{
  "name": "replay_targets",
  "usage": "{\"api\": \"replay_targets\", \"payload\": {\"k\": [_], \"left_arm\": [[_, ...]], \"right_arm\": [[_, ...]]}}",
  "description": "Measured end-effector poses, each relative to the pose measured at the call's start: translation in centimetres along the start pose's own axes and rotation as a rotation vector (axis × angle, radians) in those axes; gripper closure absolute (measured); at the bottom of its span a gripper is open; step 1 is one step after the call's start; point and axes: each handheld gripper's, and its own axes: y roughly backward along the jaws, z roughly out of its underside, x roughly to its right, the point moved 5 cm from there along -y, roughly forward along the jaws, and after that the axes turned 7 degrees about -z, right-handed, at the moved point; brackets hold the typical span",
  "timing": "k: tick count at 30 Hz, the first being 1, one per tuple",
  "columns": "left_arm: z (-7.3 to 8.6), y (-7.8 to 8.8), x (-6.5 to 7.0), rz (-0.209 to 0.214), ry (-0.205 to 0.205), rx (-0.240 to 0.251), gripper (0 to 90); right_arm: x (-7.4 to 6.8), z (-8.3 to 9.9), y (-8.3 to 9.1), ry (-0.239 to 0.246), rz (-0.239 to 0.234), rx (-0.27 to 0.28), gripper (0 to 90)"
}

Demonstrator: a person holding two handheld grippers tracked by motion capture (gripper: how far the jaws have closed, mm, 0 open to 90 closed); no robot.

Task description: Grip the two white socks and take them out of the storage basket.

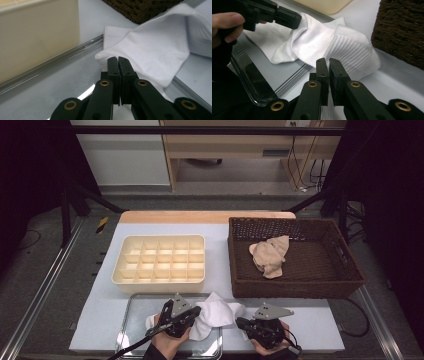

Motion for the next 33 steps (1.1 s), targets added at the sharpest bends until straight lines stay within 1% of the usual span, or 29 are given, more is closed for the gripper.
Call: {"api": "replay_targets", "payload": {"k": [3, 5, 7, 9, 11, 13, 15, 17, 18, 19, 22, 25, 26, 27, 29, 31, 33], "left_arm": [[-0.5, 1.4, 0.2, 0.03, -0.016, 0.022, 88.4], [-0.6, 2.4, 0.3, 0.045, -0.039, 0.021, 88.4], [-0.3, 3.3, 0.3, 0.049, -0.071, 0.015, 88.4], [0.3, 4.0, 0.3, 0.068, -0.086, 0.004, 88.4], [1.0, 4.4, 0.1, 0.079, -0.091, -0.004, 88.4], [1.9, 4.6, -0.2, 0.089, -0.091, -0.015, 88.3], [2.4, 4.8, -0.6, 0.085, -0.092, -0.027, 88.4], [2.9, 5.0, -1.1, 0.08, -0.091, -0.042, 88.4], [3.1, 5.1, -1.4, 0.082, -0.09, -0.049, 88.3], [3.3, 5.2, -1.5, 0.083, -0.088, -0.052, 88.4], [3.7, 5.1, -2.0, 0.08, -0.08, -0.062, 88.3], [4.0, 4.8, -2.2, 0.059, -0.086, -0.066, 88.1], [4.0, 4.7, -2.3, 0.059, -0.091, -0.07, 88.1], [4.1, 4.6, -2.3, 0.057, -0.092, -0.07, 88.0], [4.2, 4.5, -2.4, 0.054, -0.092, -0.072, 87.9], [4.3, 4.4, -2.6, 0.052, -0.079, -0.073, 87.7], [4.3, 4.3, -2.7, 0.053, -0.077, -0.072, 87.7]], "right_arm": [[0.1, -0.3, 0.6, -0.006, 0.004, 0.02, 86.6], [0.2, -0.7, 1.4, -0.006, 0.011, 0.043, 86.7], [0.4, -1.3, 2.3, -0.011, 0.025, 0.075, 86.8], [0.9, -1.9, 3.2, -0.034, 0.037, 0.104, 87.2], [1.4, -2.2, 3.5, -0.061, 0.059, 0.11, 87.4], [2.0, -2.4, 3.2, -0.077, 0.076, 0.098, 87.5], [2.4, -2.6, 2.4, -0.079, 0.08, 0.081, 87.5], [2.8, -2.8, 1.2, -0.071, 0.096, 0.051, 87.5], [3.0, -2.9, 0.7, -0.067, 0.1, 0.045, 87.4], [3.3, -3.0, -0.2, -0.064, 0.113, 0.029, 87.3], [3.8, -3.1, -1.8, -0.028, 0.151, -0.001, 86.9], [4.2, -3.1, -3.2, -0.004, 0.176, -0.019, 85.4], [4.3, -3.1, -3.5, 0.006, 0.181, -0.024, 85.0], [4.3, -3.2, -3.7, 0.007, 0.176, -0.024, 84.2], [4.3, -3.3, -3.6, 0.014, 0.169, -0.004, 82.1], [4.1, -3.6, -2.6, 0.019, 0.158, 0.038, 79.6], [3.8, -3.9, -1.7, 0.021, 0.153, 0.076, 78.9]]}}
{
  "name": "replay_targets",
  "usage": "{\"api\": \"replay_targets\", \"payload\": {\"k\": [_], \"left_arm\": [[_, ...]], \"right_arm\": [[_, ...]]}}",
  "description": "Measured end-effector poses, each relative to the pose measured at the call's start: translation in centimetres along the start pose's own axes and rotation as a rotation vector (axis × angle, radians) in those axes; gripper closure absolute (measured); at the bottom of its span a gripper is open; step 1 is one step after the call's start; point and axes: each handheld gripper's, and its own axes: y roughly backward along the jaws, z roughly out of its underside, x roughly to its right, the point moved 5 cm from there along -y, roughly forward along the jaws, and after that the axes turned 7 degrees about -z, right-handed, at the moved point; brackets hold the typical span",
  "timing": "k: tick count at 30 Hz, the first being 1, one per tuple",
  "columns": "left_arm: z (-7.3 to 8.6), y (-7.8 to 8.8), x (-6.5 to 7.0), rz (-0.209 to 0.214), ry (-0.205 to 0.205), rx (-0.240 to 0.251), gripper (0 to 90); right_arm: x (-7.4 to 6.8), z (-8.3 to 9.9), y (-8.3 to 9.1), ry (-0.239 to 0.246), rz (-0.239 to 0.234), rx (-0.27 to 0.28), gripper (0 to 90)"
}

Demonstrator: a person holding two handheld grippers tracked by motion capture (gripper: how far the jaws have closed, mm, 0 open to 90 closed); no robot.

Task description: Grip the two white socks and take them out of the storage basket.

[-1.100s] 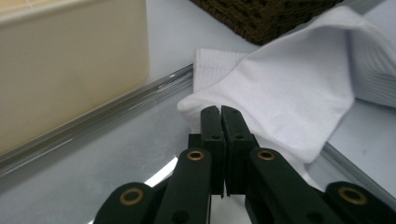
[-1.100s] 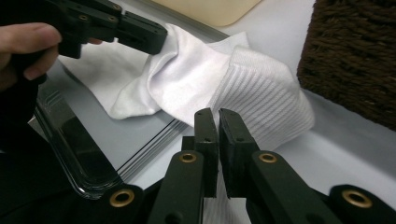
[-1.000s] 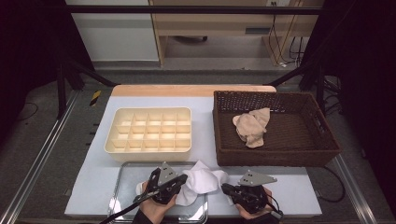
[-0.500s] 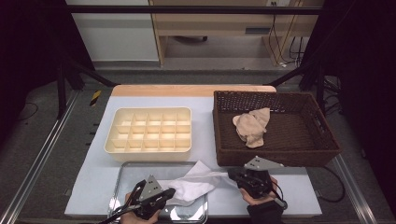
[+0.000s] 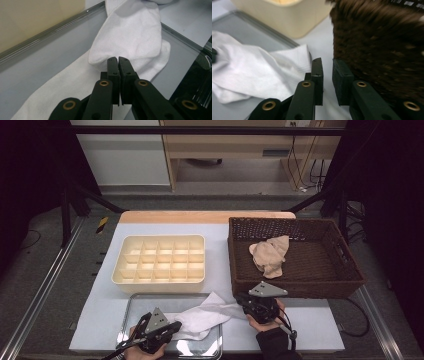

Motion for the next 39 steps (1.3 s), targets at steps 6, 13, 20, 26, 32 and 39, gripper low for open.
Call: {"api": "replay_targets", "payload": {"k": [6, 13, 20, 26, 32, 39], "left_arm": [[0.1, -0.1, 0.0, -0.002, 0.006, 0.004, 87.6], [0.1, -0.1, 0.1, -0.005, 0.012, 0.011, 87.6], [0.1, -0.1, 0.1, -0.008, 0.01, 0.012, 87.6], [0.1, -0.1, -0.1, -0.011, 0.016, 0.017, 87.4], [0.1, -0.1, -0.1, -0.013, 0.016, 0.015, 87.4], [0.2, 0.1, -0.1, 0.005, 0.016, 0.001, 87.6]], "right_arm": [[-2.8, -0.4, 1.2, 0.026, -0.093, 0.029, 79.2], [-5.2, 1.8, -0.8, 0.055, -0.146, -0.067, 75.4], [-5.0, 4.1, -0.2, 0.04, -0.139, -0.102, 71.0], [-5.2, 6.2, -0.8, 0.039, -0.139, -0.178, 67.5], [-5.3, 6.1, -0.9, 0.111, -0.085, -0.213, 85.7], [-4.4, 3.1, 1.7, 0.034, -0.121, -0.096, 87.7]]}}
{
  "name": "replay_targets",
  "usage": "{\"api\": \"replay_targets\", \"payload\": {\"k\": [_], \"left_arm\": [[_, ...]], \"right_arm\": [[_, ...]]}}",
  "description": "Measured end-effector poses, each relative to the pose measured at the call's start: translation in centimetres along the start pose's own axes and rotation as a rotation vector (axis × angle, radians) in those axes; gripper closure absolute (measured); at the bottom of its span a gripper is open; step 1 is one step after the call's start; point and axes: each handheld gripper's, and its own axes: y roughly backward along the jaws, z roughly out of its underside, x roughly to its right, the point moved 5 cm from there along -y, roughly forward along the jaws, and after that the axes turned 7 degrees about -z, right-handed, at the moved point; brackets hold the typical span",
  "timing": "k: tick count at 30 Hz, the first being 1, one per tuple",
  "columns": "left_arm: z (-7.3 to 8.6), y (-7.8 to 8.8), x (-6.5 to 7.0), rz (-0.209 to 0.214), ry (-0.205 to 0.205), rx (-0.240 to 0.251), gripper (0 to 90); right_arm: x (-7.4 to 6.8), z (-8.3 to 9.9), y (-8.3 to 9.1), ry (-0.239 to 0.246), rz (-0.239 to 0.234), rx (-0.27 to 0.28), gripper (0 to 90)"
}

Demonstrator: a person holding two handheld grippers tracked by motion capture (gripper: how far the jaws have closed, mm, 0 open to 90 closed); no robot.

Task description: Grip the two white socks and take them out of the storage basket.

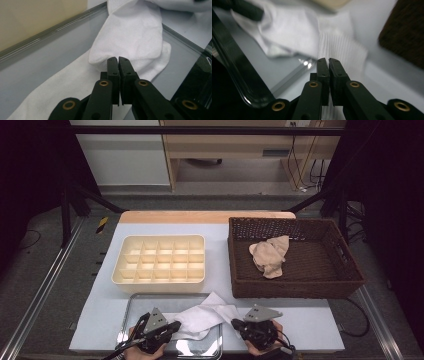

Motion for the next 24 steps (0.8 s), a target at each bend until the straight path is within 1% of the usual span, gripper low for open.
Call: {"api": "replay_targets", "payload": {"k": [1, 2, 4, 7, 10, 12, 14, 16, 17, 18, 21, 23, 24], "left_arm": [[0.0, 0.1, 0.0, 0.004, 0.001, -0.001, 87.7], [0.0, 0.2, 0.1, 0.008, 0.003, 0.0, 87.7], [0.0, 0.6, 0.1, 0.018, 0.0, 0.001, 87.8], [0.2, 1.3, 0.0, 0.026, -0.001, -0.003, 87.8], [0.6, 1.7, -0.5, 0.031, 0.009, -0.014, 87.7], [1.0, 1.6, -0.8, 0.039, 0.02, -0.034, 87.7], [1.2, 1.3, -1.1, 0.037, 0.023, -0.045, 87.8], [1.2, 1.2, -1.2, 0.031, 0.022, -0.044, 87.8], [1.2, 1.2, -1.3, 0.027, 0.019, -0.044, 87.9], [1.2, 1.2, -1.4, 0.023, 0.018, -0.044, 87.9], [1.3, 1.1, -1.5, 0.023, 0.023, -0.042, 87.9], [1.3, 1.0, -1.5, 0.024, 0.025, -0.041, 87.8], [1.3, 1.0, -1.5, 0.023, 0.023, -0.04, 87.7]], "right_arm": [[0.2, -0.6, 0.6, -0.009, -0.003, 0.029, 87.7], [0.4, -1.2, 1.1, -0.013, 0.004, 0.052, 87.9], [0.9, -2.1, 1.6, -0.018, 0.025, 0.073, 88.1], [2.2, -2.8, 1.3, -0.044, 0.079, 0.061, 88.4], [3.7, -2.9, 0.0, -0.075, 0.112, 0.039, 88.6], [4.3, -2.8, -1.1, -0.078, 0.131, 0.021, 88.7], [4.6, -2.6, -2.2, -0.069, 0.153, -0.002, 88.5], [4.9, -2.2, -3.2, -0.036, 0.187, -0.024, 87.9], [5.0, -2.0, -3.7, -0.029, 0.197, -0.036, 87.7], [5.2, -1.7, -4.0, -0.023, 0.198, -0.048, 87.4], [5.2, -1.0, -4.9, -0.008, 0.178, -0.087, 86.0], [5.0, -0.8, -5.1, 0.002, 0.182, -0.085, 83.8], [5.0, -0.9, -5.0, 0.006, 0.184, -0.078, 81.2]]}}
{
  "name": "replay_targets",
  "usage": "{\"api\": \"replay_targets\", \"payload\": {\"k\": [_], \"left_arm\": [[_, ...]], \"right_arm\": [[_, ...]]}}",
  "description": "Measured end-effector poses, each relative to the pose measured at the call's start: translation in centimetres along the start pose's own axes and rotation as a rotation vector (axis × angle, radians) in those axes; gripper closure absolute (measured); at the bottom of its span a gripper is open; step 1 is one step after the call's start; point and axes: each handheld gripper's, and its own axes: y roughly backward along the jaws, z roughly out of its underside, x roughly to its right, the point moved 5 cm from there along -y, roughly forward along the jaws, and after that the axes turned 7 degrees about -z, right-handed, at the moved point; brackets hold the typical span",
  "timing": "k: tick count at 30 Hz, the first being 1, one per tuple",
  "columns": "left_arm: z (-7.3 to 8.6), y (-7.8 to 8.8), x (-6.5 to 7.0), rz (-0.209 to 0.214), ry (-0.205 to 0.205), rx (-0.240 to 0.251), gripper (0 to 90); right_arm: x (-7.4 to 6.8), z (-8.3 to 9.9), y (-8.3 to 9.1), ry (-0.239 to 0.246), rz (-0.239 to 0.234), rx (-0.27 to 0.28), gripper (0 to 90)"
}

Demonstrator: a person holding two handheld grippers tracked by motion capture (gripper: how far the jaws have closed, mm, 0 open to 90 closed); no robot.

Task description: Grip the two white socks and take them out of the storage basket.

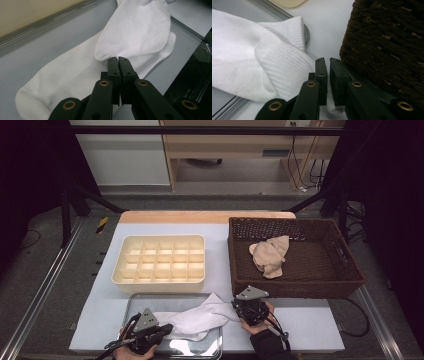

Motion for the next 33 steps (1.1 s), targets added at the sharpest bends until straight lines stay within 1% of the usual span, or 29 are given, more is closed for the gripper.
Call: {"api": "replay_targets", "payload": {"k": [1, 2, 6, 7, 8, 9, 10, 11, 13, 15, 17, 20, 22, 23, 24, 25, 26, 27, 29, 31, 33], "left_arm": [[0.0, 0.0, 0.0, 0.0, -0.001, 0.001, 87.7], [0.0, 0.0, 0.0, -0.001, -0.001, 0.002, 87.6], [0.0, 0.0, 0.0, -0.004, 0.001, 0.008, 87.6], [0.0, 0.0, 0.0, -0.004, -0.001, 0.008, 87.6], [0.0, 0.0, 0.0, -0.004, 0.0, 0.008, 87.6], [0.0, 0.0, 0.0, -0.005, 0.0, 0.008, 87.6], [0.0, 0.0, 0.0, -0.005, 0.0, 0.008, 87.6], [0.0, 0.0, 0.0, -0.005, 0.0, 0.009, 87.6], [0.0, 0.0, 0.0, -0.006, -0.001, 0.009, 87.6], [0.1, 0.0, 0.0, -0.006, 0.0, 0.01, 87.6], [0.1, 0.0, 0.0, -0.005, 0.001, 0.011, 87.6], [0.0, 0.0, 0.0, -0.006, 0.004, 0.012, 87.6], [0.0, 0.0, 0.0, -0.008, 0.003, 0.014, 87.7], [0.0, 0.0, 0.0, -0.009, 0.004, 0.015, 87.6], [0.0, 0.0, -0.1, -0.009, 0.004, 0.015, 87.6], [0.0, 0.0, -0.1, -0.009, 0.005, 0.016, 87.7], [0.0, 0.0, -0.1, -0.01, 0.006, 0.018, 87.7], [0.0, 0.1, -0.1, -0.011, 0.006, 0.02, 87.7], [-0.1, 0.2, -0.1, -0.015, 0.013, 0.031, 87.8], [-0.2, 0.3, -0.3, -0.019, 0.01, 0.038, 88.0], [-0.3, 0.4, -0.3, -0.014, 0.018, 0.045, 88.1]], "right_arm": [[0.1, -0.1, 0.2, -0.001, 0.003, 0.012, 80.3], [0.1, -0.2, 0.4, -0.014, -0.003, 0.025, 78.9], [0.1, -1.2, 2.6, -0.032, -0.025, 0.132, 76.5], [-0.2, -1.4, 3.2, -0.032, -0.036, 0.152, 76.6], [-0.4, -1.6, 3.7, -0.021, -0.049, 0.168, 77.4], [-1.0, -1.7, 4.1, -0.019, -0.073, 0.177, 78.2], [-1.5, -1.7, 4.3, -0.002, -0.1, 0.178, 79.5], [-1.8, -1.6, 4.2, 0.004, -0.11, 0.171, 79.9], [-2.4, -1.1, 3.6, 0.015, -0.127, 0.138, 79.8], [-2.4, -0.4, 2.8, 0.007, -0.125, 0.1, 78.8], [-2.3, 0.3, 2.2, -0.012, -0.131, 0.073, 76.6], [-2.2, 0.9, 1.8, -0.006, -0.135, 0.052, 70.4], [-2.3, 1.1, 1.6, -0.004, -0.131, 0.041, 69.7], [-2.3, 1.2, 1.4, 0.002, -0.133, 0.036, 69.8], [-2.4, 1.3, 1.3, 0.009, -0.132, 0.022, 71.9], [-2.4, 1.4, 1.2, 0.008, -0.129, 0.005, 76.1], [-2.4, 1.5, 1.2, 0.008, -0.132, -0.009, 80.9], [-2.4, 1.4, 1.2, 0.009, -0.137, -0.011, 85.0], [-2.2, 1.2, 1.7, -0.003, -0.141, -0.017, 86.9], [-1.9, 0.8, 2.7, -0.012, -0.15, 0.004, 87.3], [-1.6, 0.3, 4.0, -0.014, -0.155, 0.039, 87.1]]}}
